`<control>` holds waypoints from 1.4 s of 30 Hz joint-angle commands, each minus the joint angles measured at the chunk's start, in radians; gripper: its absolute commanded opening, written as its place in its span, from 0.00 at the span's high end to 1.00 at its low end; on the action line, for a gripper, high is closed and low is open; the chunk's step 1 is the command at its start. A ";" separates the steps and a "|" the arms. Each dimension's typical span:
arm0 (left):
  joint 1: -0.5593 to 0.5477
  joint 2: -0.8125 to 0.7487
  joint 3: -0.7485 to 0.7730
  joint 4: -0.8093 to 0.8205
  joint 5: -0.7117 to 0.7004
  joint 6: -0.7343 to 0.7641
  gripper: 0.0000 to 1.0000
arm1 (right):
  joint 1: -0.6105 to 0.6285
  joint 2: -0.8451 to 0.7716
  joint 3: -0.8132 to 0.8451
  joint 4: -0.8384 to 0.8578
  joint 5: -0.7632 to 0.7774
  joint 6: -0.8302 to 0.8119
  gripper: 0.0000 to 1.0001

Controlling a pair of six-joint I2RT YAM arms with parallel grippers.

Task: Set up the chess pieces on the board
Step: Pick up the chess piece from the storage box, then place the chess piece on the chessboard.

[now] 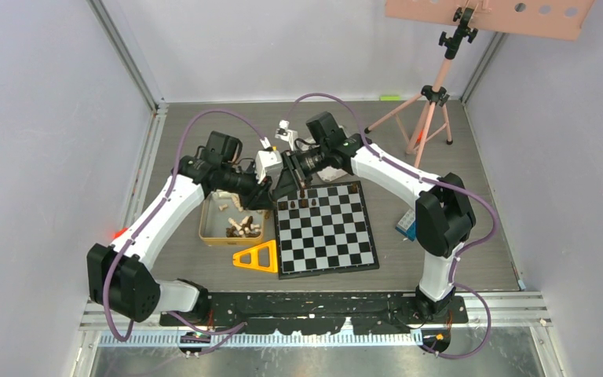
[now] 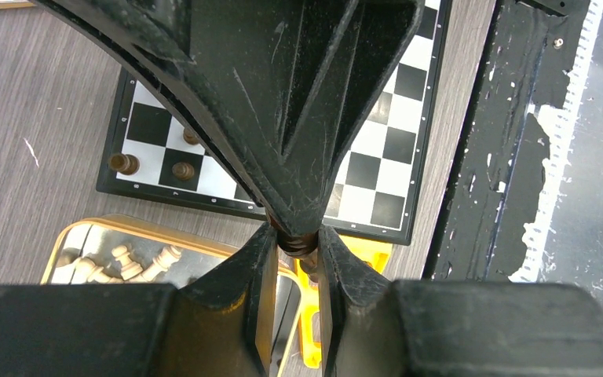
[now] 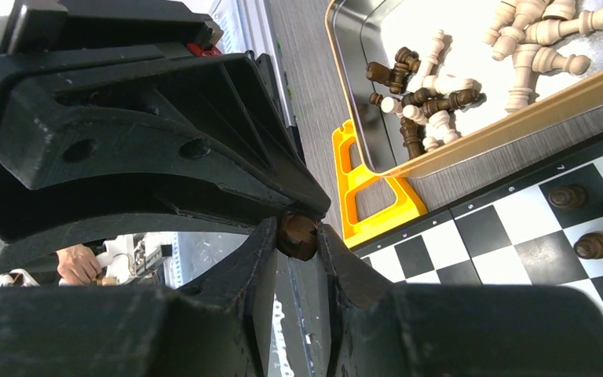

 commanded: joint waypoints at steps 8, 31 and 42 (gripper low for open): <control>-0.004 0.024 -0.021 0.010 -0.041 0.027 0.79 | -0.084 -0.093 0.035 -0.001 0.027 -0.017 0.99; -0.004 0.026 0.011 0.022 -0.066 -0.055 0.80 | -0.196 -0.182 -0.263 0.015 0.805 -0.509 0.99; -0.004 0.030 0.011 0.017 -0.072 -0.052 0.79 | -0.196 -0.076 -0.284 0.080 0.827 -0.518 0.99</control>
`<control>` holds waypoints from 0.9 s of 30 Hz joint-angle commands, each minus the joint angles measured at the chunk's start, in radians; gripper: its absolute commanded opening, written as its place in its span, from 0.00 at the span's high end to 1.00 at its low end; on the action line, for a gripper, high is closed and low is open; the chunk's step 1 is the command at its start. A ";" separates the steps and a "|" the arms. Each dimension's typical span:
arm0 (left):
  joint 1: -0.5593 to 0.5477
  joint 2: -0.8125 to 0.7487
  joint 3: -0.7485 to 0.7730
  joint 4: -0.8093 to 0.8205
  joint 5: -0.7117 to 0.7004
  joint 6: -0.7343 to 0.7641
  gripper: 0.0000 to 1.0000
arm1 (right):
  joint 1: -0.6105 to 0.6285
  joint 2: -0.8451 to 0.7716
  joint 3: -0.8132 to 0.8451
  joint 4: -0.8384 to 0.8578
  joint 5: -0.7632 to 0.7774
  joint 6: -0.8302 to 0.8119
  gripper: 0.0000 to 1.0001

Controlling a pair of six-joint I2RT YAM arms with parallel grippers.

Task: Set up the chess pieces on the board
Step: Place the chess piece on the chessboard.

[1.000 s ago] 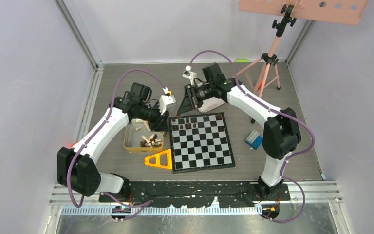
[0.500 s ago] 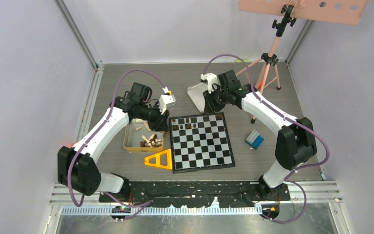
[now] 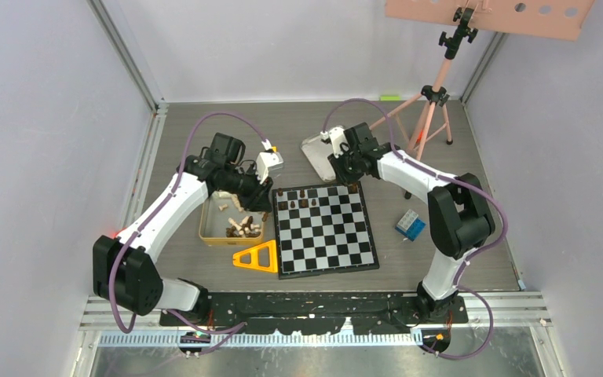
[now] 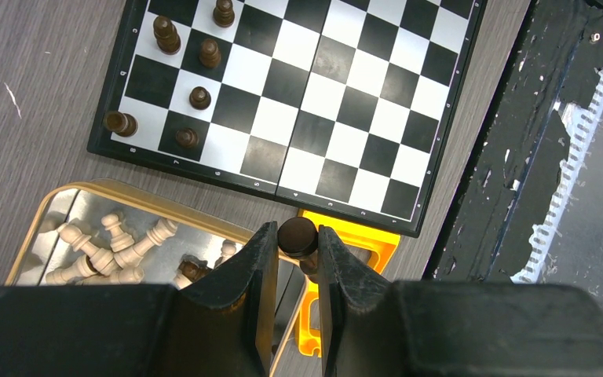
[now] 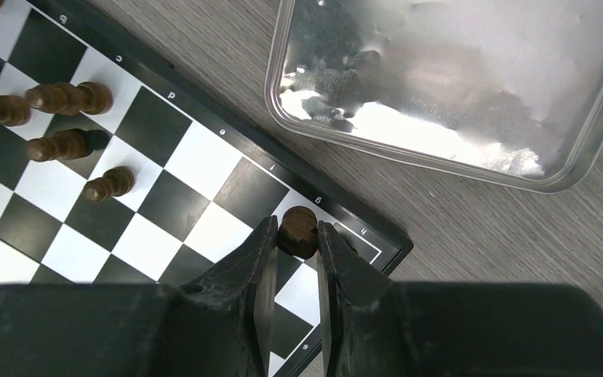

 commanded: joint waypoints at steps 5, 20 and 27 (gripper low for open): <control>-0.003 -0.008 0.031 0.007 0.004 0.003 0.79 | 0.005 0.023 -0.011 0.057 0.010 -0.016 0.99; -0.003 -0.002 0.029 0.005 0.004 0.005 0.79 | 0.005 0.024 -0.051 0.049 0.009 -0.023 0.99; -0.003 -0.005 0.030 0.002 0.003 0.005 0.79 | 0.005 0.026 -0.045 0.051 0.003 -0.021 0.98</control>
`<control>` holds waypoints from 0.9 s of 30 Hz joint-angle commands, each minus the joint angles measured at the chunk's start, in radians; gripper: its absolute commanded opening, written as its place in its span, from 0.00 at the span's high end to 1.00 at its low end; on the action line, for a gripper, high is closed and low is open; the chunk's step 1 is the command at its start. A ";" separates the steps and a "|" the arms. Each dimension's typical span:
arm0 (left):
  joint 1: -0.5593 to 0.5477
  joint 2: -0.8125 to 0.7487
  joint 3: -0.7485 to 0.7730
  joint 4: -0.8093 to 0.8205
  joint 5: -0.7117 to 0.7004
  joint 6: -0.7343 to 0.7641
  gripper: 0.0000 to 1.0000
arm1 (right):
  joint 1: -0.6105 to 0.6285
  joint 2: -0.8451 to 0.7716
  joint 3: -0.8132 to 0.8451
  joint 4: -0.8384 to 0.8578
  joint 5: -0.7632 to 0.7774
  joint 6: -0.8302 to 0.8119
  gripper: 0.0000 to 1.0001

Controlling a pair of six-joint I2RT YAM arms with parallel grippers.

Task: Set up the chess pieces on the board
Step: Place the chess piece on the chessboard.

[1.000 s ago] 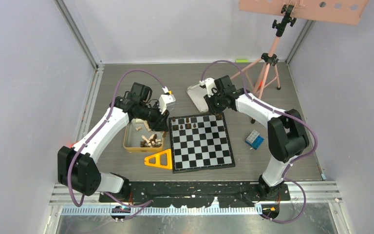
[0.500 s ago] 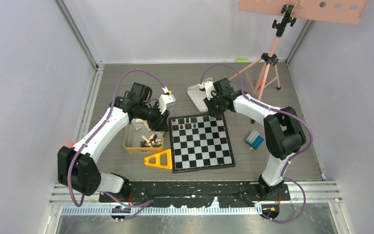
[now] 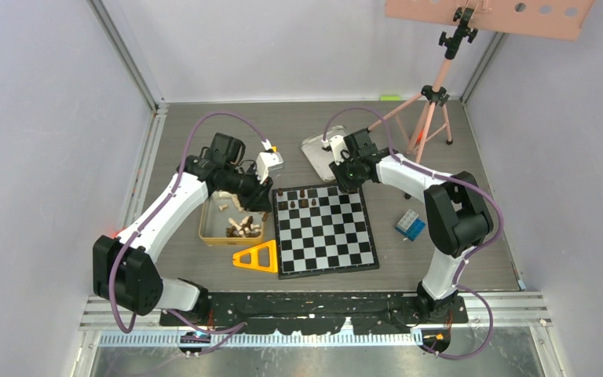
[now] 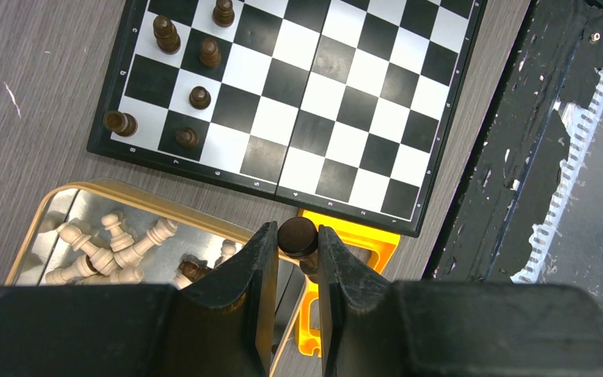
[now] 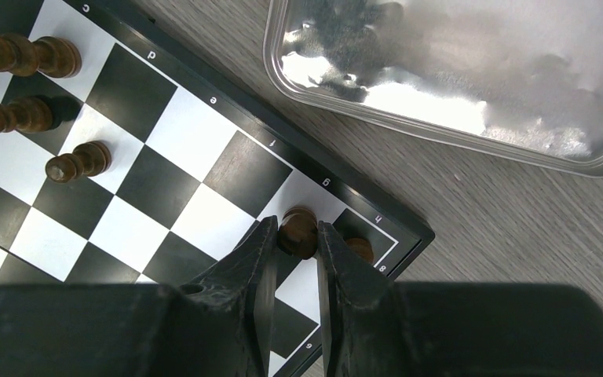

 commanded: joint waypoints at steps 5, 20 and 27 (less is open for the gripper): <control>-0.003 -0.006 0.029 -0.001 0.003 0.007 0.78 | 0.005 0.002 0.009 0.034 -0.010 -0.004 0.96; -0.003 -0.013 0.025 -0.010 -0.003 0.013 0.78 | 0.006 0.016 0.020 0.027 -0.014 0.006 0.81; -0.003 -0.013 0.026 -0.014 -0.003 0.016 0.78 | 0.005 0.004 0.026 0.020 -0.011 0.009 0.68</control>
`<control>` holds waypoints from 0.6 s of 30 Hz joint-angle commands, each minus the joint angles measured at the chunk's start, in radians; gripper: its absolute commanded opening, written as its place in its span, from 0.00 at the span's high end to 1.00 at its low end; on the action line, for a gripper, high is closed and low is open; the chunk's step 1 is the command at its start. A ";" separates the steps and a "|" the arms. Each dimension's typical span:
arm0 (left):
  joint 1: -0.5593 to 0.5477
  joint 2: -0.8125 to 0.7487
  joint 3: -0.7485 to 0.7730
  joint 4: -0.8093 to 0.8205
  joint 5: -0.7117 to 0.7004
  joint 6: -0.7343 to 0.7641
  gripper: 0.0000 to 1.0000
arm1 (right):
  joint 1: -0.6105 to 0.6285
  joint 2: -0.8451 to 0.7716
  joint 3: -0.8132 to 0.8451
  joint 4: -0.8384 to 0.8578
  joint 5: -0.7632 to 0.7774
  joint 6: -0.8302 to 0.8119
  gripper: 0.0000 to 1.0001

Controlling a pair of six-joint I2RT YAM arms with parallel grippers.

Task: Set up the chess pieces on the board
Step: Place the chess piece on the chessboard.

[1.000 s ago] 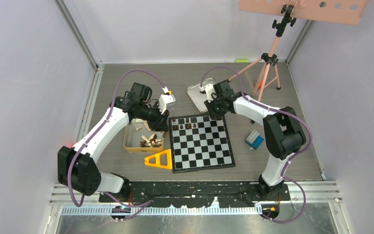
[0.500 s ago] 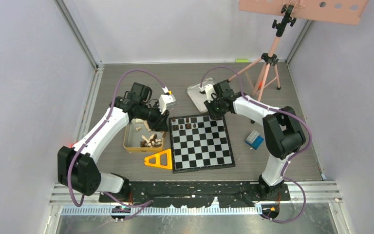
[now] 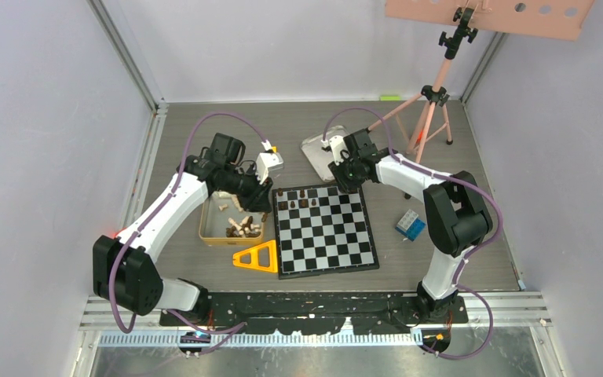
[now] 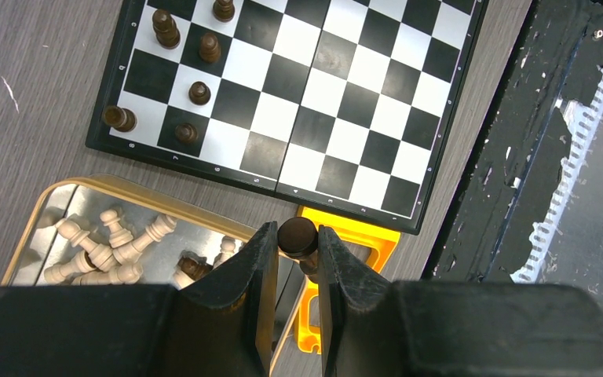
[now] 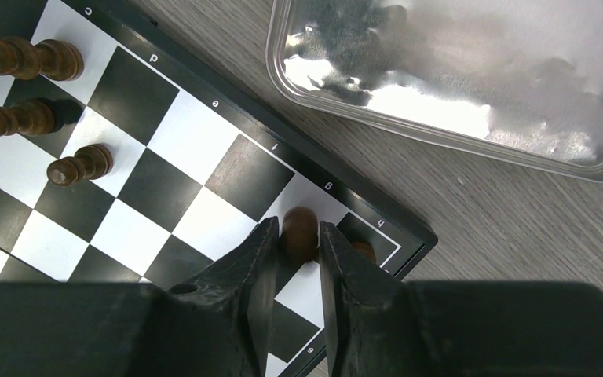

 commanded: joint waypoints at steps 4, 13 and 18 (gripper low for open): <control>-0.003 -0.013 0.026 -0.010 0.003 0.017 0.78 | 0.005 -0.011 0.038 0.004 -0.005 0.011 0.62; -0.002 -0.012 0.024 -0.008 -0.002 0.016 0.78 | 0.005 -0.051 0.081 -0.036 -0.007 0.009 0.54; 0.001 -0.011 0.026 0.031 -0.007 -0.013 0.79 | 0.005 -0.121 0.131 -0.078 -0.062 0.022 0.48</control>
